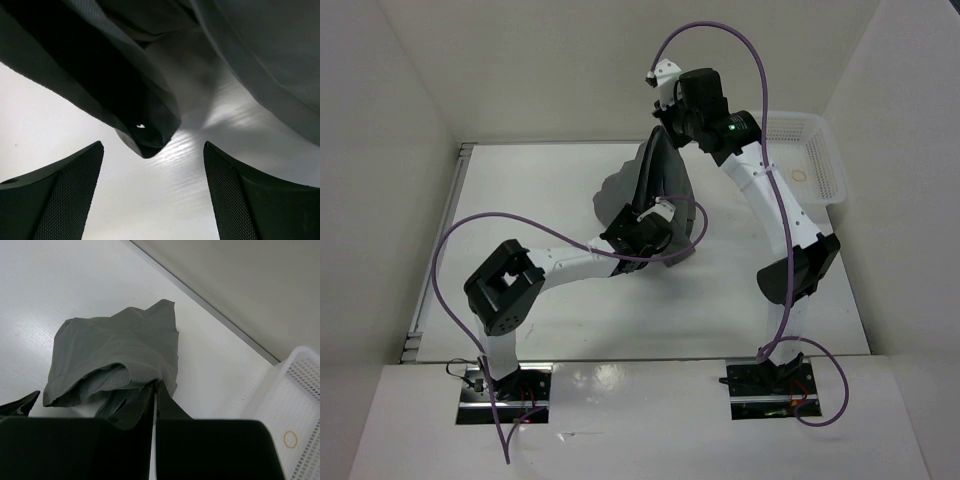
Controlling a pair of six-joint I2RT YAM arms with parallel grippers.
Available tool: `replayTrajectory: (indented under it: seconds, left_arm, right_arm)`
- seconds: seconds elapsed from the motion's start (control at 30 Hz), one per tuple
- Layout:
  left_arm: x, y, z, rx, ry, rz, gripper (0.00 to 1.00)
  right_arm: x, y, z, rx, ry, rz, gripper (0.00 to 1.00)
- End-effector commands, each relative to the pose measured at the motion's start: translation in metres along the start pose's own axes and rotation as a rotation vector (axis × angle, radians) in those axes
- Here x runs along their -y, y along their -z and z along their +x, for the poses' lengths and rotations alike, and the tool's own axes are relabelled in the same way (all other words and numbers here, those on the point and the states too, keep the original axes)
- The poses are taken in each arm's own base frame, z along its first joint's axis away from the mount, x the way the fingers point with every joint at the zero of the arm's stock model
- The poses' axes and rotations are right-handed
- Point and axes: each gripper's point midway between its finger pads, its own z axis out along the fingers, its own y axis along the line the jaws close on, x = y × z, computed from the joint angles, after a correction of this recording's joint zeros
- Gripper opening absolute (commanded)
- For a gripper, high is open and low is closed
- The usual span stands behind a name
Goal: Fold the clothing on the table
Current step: Flatten the skirt out
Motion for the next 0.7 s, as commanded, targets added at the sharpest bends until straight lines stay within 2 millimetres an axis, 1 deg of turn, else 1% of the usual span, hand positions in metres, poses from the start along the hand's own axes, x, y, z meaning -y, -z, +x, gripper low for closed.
replayTrajectory:
  seconds: [0.0,0.03,0.07,0.1,0.13,0.2,0.23,0.27,0.3,0.33,0.37,0.4,0.43,0.47,0.5,0.53,0.63,0.67]
  left_arm:
    - [-0.007,-0.008,-0.006,0.015,0.061,-0.130,0.87]
    - [-0.008,-0.011,-0.003,0.008,0.064,-0.150,0.87]
    - [-0.009,-0.013,-0.003,0.006,0.062,-0.167,0.87]
    - [-0.004,-0.015,-0.001,0.003,0.046,-0.182,0.87]
    - [-0.004,-0.016,0.001,-0.007,0.046,-0.194,0.87]
    - [0.007,-0.017,0.002,-0.009,0.030,-0.202,0.87]
    - [0.004,-0.019,0.005,-0.012,0.033,-0.231,0.86]
    - [0.003,-0.020,0.002,-0.009,0.035,-0.242,0.86]
    - [0.010,-0.021,0.005,-0.011,0.031,-0.236,0.86]
    - [0.008,-0.020,0.001,-0.003,0.038,-0.245,0.84]
    - [0.008,-0.021,0.005,-0.013,0.034,-0.255,0.78]
    - [0.008,-0.021,0.000,-0.005,0.043,-0.254,0.73]
    - [0.008,-0.023,0.004,-0.012,0.035,-0.264,0.64]
    - [0.006,-0.022,0.003,-0.010,0.035,-0.278,0.54]
    - [0.006,-0.024,0.005,-0.009,0.034,-0.287,0.35]
    - [0.004,-0.024,0.004,-0.008,0.034,-0.299,0.25]
    - [0.003,-0.024,0.003,-0.001,0.041,-0.308,0.07]
    - [0.002,-0.024,0.004,0.002,0.043,-0.317,0.03]
  right_arm:
    - [0.016,0.031,-0.031,0.110,-0.002,0.057,0.00]
    - [0.015,0.028,-0.027,0.098,-0.001,0.054,0.00]
    - [0.016,0.033,-0.030,0.109,-0.002,0.056,0.00]
    - [0.015,0.031,-0.027,0.100,-0.001,0.054,0.00]
    - [0.016,0.031,-0.026,0.097,-0.002,0.063,0.00]
    - [0.016,0.034,-0.026,0.099,-0.002,0.063,0.00]
    - [0.017,0.035,-0.026,0.099,0.007,0.064,0.00]
    - [0.017,0.035,-0.026,0.099,0.007,0.064,0.00]
    - [0.016,0.033,-0.023,0.090,0.008,0.061,0.00]
    - [0.016,0.033,-0.023,0.090,0.008,0.061,0.00]
    - [0.017,0.037,-0.026,0.098,0.007,0.064,0.00]
    - [0.017,0.037,-0.026,0.099,0.007,0.064,0.00]
    - [0.017,0.037,-0.026,0.099,0.007,0.064,0.00]
    - [0.017,0.037,-0.026,0.099,0.007,0.064,0.00]
    - [0.017,0.037,-0.026,0.099,0.007,0.064,0.00]
    - [0.016,0.035,-0.023,0.090,0.008,0.061,0.00]
    - [0.016,0.035,-0.023,0.090,0.008,0.061,0.00]
    - [0.016,0.035,-0.023,0.090,0.008,0.061,0.00]
